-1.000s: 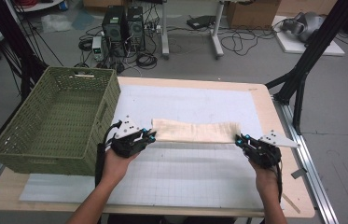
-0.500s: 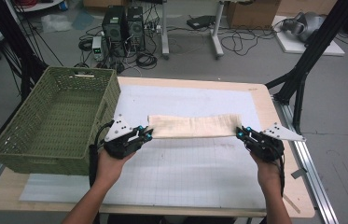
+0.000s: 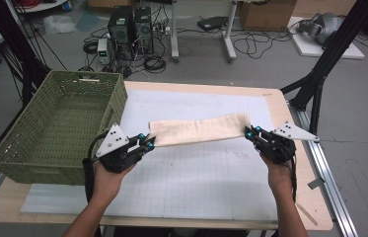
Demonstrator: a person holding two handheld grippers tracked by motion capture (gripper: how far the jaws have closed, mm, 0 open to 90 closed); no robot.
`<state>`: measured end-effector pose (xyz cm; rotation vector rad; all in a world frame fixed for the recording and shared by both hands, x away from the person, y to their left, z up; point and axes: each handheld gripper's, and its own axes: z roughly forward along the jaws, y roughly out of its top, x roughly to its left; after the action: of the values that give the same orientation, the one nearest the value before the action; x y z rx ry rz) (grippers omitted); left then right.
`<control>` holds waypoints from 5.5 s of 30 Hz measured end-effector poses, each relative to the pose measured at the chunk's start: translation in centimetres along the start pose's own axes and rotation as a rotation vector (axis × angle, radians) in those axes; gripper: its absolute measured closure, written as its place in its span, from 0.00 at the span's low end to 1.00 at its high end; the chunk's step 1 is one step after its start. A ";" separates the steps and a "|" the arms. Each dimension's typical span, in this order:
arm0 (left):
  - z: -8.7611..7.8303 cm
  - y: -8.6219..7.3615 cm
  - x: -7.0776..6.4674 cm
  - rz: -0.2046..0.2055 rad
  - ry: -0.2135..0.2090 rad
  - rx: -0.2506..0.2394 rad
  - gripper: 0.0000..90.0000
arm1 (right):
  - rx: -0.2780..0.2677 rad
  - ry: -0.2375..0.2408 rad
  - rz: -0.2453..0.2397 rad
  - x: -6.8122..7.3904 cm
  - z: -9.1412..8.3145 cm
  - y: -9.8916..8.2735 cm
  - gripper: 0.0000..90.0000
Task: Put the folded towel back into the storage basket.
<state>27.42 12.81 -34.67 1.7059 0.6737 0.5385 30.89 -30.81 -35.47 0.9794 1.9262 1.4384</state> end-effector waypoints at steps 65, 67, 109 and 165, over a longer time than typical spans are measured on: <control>-15.3 -1.1 4.2 0.022 0.241 -0.113 0.91 | 0.001 0.272 -0.177 10.2 20.2 13.1 0.92; -15.7 -1.3 4.3 0.023 0.247 -0.110 0.91 | -0.004 0.277 -0.179 10.9 21.1 13.4 0.92; -21.0 -3.6 6.5 -0.022 0.425 -0.126 0.91 | 0.064 0.357 -0.221 19.9 32.4 16.2 0.92; -13.1 0.9 5.5 -0.143 0.224 -0.114 0.20 | 0.119 0.275 -0.109 10.3 19.4 13.7 0.21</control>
<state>22.77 25.73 -30.79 1.4910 0.9008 0.6608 43.01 -9.20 -27.86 0.7452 2.2479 1.4718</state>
